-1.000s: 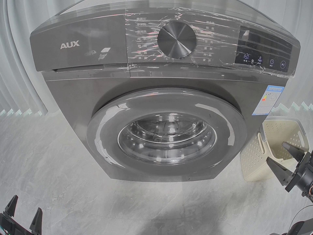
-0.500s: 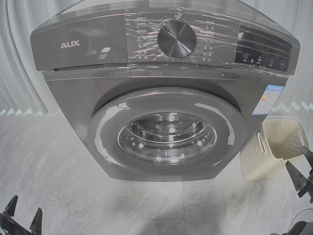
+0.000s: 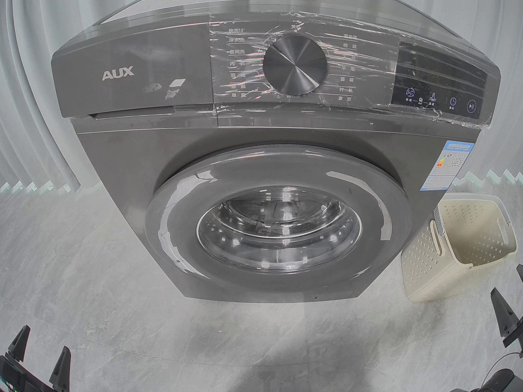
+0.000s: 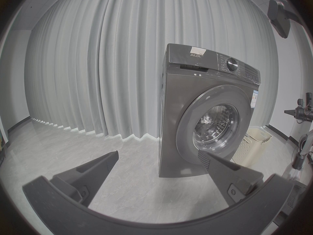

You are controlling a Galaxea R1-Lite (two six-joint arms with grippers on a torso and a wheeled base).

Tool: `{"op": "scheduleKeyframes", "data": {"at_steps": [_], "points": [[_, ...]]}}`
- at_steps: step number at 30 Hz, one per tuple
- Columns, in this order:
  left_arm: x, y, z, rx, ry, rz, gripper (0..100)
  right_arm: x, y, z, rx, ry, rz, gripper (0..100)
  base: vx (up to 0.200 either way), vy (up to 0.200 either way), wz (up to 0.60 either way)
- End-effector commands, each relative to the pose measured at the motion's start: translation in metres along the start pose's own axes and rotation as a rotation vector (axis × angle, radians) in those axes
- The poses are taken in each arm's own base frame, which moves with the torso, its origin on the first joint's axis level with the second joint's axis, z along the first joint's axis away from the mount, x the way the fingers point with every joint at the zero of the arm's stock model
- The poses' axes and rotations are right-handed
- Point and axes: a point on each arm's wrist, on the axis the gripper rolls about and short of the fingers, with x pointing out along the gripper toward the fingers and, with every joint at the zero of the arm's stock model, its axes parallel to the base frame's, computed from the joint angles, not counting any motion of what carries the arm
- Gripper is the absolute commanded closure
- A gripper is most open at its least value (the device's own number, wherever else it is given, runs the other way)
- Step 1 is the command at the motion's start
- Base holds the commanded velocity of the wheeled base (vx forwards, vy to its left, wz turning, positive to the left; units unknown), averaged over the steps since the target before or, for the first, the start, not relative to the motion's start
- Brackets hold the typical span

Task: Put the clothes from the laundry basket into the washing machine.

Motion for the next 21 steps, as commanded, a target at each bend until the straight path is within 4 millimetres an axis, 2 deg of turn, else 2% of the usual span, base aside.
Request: {"op": "scheduleKeyframes", "data": {"at_steps": [1, 12, 21], "points": [[0.0, 0.0, -0.005, 0.0, -0.001, 0.0, 0, -0.031, 0.001, -0.017, -0.023, -0.079, -0.073, 0, 0.0, 0.0, 0.0], [0.0, 0.0, -0.005, 0.0, -0.001, 0.0, 0, -0.046, 0.006, -0.045, -0.038, 0.007, -0.122, 0, 0.0, 0.0, 0.0], [0.0, 0.0, -0.005, -0.005, 0.0, 0.002, 0, -0.047, 0.005, -0.049, -0.011, 0.045, -0.161, 0, 0.0, 0.0, 0.0]]}}
